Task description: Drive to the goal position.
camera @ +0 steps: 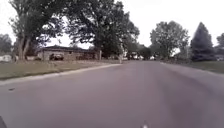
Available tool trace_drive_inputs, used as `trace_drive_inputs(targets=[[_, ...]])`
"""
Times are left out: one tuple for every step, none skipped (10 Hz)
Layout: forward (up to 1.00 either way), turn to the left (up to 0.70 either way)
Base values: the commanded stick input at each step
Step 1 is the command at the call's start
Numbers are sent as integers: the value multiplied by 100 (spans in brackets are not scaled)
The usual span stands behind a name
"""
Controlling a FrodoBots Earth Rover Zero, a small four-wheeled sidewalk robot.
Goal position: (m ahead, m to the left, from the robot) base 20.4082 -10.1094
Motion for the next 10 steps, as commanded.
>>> trace_drive_inputs(targets=[[100,-3],[100,0],[100,0],[100,0],[100,0],[100,0],[100,0],[100,0],[100,0],[100,0]])
